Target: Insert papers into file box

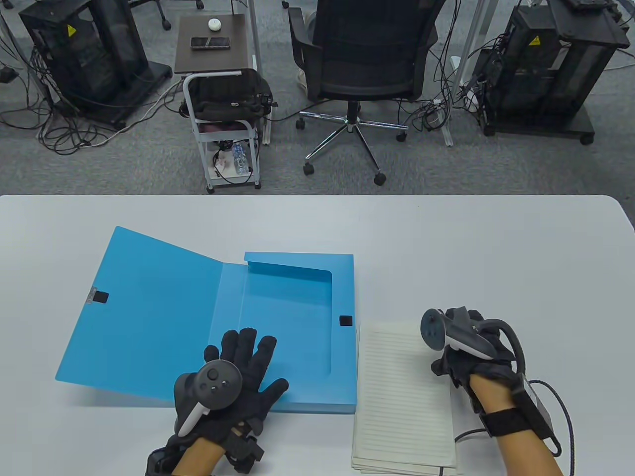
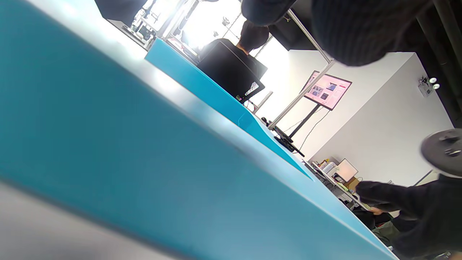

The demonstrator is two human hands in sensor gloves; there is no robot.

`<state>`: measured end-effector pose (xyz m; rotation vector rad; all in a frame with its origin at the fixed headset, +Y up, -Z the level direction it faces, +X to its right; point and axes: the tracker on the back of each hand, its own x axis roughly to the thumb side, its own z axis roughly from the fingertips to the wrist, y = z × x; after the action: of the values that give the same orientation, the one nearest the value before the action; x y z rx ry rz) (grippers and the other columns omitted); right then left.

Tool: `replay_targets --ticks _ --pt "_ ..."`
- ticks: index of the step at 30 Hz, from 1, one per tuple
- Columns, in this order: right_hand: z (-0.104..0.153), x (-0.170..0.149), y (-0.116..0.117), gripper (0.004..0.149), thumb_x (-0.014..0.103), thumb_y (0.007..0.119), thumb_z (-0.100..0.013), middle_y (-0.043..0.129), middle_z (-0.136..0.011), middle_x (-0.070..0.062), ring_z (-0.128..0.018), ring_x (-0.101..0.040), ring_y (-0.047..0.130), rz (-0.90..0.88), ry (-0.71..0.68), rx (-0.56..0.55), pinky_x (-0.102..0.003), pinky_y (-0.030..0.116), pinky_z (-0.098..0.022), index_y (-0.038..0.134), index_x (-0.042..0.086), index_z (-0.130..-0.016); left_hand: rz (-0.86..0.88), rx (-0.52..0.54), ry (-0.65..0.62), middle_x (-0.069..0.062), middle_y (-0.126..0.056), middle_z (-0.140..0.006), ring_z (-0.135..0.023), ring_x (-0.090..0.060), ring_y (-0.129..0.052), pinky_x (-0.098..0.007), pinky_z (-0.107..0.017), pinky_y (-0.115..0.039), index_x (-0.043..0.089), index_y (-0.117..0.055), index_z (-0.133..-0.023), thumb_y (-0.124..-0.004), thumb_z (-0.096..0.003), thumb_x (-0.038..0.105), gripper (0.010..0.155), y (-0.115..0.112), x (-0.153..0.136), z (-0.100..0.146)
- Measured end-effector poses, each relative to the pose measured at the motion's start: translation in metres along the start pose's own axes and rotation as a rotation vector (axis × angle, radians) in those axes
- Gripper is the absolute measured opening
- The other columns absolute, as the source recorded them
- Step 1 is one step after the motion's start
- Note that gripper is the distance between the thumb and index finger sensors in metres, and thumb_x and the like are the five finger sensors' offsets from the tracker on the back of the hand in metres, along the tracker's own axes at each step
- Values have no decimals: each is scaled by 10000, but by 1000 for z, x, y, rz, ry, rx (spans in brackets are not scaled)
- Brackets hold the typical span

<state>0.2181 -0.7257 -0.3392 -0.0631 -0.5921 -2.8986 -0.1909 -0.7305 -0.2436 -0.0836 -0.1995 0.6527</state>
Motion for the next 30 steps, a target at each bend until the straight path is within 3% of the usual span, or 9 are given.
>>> replay_targets --ticks 3,10,15,21,25,27,30 --pt "-22 -1 11 1054 574 818 -220 193 -1103 -113 -1010 -470 346 -40 -7 104 -681 435 -690 165 219 -968 2 -1 -1 -55 -190 -1178 -1106 -355 -105 -610 -708 19 401 -361 -1089 -659 -372 673 823 0 1 0" --pt "-48 6 23 1038 541 801 -189 298 -1083 -105 -974 -409 503 -45 -24 240 -663 483 -688 198 190 -959 36 -20 23 -69 -204 -1177 -1103 -370 -116 -619 -704 11 398 -363 -1089 -656 -375 670 818 -4 -1 -2" --pt "-53 7 23 1015 538 818 -153 435 -1050 -106 -910 -387 574 -29 -33 209 -652 504 -677 314 188 -962 27 -25 10 -73 -207 -1175 -1100 -373 -117 -619 -700 14 390 -369 -1090 -659 -377 664 816 -4 0 0" --pt "-66 15 17 988 547 850 -75 632 -882 -132 -704 -313 788 57 -70 197 -674 484 -681 468 165 -902 33 -4 25 -76 -215 -1172 -1097 -376 -120 -621 -699 14 386 -382 -1086 -668 -377 649 808 -3 -4 5" --pt "-77 12 19 965 558 857 -54 726 -757 -49 -588 -285 761 32 -70 276 -689 422 -670 457 197 -854 43 -9 39 -83 -207 -1169 -1092 -383 -118 -622 -695 17 382 -376 -1087 -672 -379 646 812 -4 -5 6" --pt "-79 11 21 950 541 872 -67 701 -754 -35 -635 -319 694 -7 -55 328 -709 348 -663 415 212 -832 43 -16 42 -80 -190 -1170 -1092 -379 -105 -622 -694 24 385 -365 -1089 -672 -381 647 815 -4 -4 5" --pt "-77 10 19 860 554 862 -65 686 -792 -32 -726 -331 695 10 -83 283 -713 366 -663 498 278 -794 46 -24 42 -75 -184 -1170 -1092 -376 -102 -621 -694 26 388 -357 -1089 -676 -382 645 817 -5 -3 2"
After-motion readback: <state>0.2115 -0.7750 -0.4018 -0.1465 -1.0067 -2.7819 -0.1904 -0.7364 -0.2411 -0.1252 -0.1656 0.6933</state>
